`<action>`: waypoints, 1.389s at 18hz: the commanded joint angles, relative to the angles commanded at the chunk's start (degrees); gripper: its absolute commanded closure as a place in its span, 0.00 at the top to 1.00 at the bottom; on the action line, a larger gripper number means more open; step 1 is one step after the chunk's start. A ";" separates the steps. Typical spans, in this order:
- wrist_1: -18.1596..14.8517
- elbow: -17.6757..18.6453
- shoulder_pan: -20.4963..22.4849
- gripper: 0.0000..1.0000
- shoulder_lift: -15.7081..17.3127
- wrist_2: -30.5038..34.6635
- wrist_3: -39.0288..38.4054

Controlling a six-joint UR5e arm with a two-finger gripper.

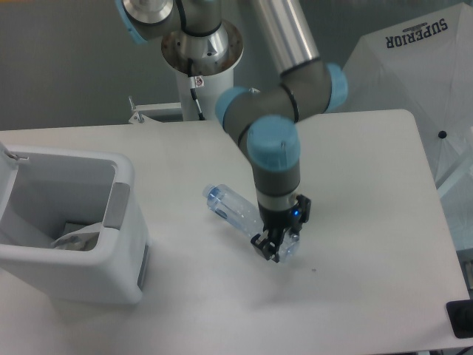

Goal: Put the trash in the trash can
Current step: 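Lift the bottle and carry it over the white trash bin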

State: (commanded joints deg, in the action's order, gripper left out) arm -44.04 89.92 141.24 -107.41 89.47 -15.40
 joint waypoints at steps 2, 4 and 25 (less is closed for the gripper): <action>1.58 -2.90 -0.44 0.58 0.62 -0.88 1.68; 3.16 -5.89 -1.23 0.58 0.71 -1.58 2.73; 8.70 -19.09 -17.57 0.61 2.47 -7.29 6.96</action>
State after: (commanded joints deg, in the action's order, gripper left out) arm -35.33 70.84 123.67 -104.94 82.18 -8.44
